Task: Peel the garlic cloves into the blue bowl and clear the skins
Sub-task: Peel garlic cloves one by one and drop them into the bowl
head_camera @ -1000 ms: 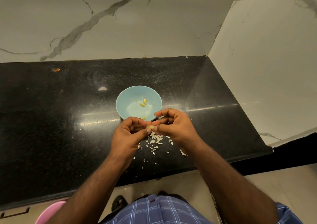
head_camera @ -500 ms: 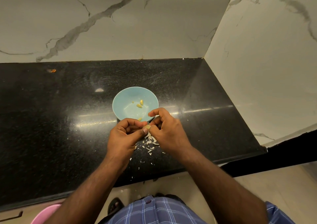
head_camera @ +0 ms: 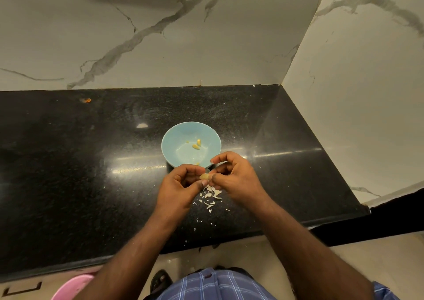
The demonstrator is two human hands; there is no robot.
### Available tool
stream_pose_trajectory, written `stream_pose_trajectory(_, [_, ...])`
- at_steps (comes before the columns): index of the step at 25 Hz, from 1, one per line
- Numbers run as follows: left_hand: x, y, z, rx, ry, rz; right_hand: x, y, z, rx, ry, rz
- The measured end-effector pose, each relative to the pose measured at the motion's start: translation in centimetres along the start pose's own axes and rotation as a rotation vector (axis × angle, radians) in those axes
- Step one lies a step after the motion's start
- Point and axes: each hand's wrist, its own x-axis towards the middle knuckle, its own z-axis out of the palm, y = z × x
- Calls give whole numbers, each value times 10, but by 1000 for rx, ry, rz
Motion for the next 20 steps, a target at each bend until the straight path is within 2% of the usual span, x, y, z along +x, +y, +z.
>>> stream_pose_trajectory(12, [-1,8,3,143,6,22,2,-9,4,-150,49,-57])
stream_pose_trajectory(20, [0,13,10,-34,29,15,-2,-14,-1,-235,61,-79])
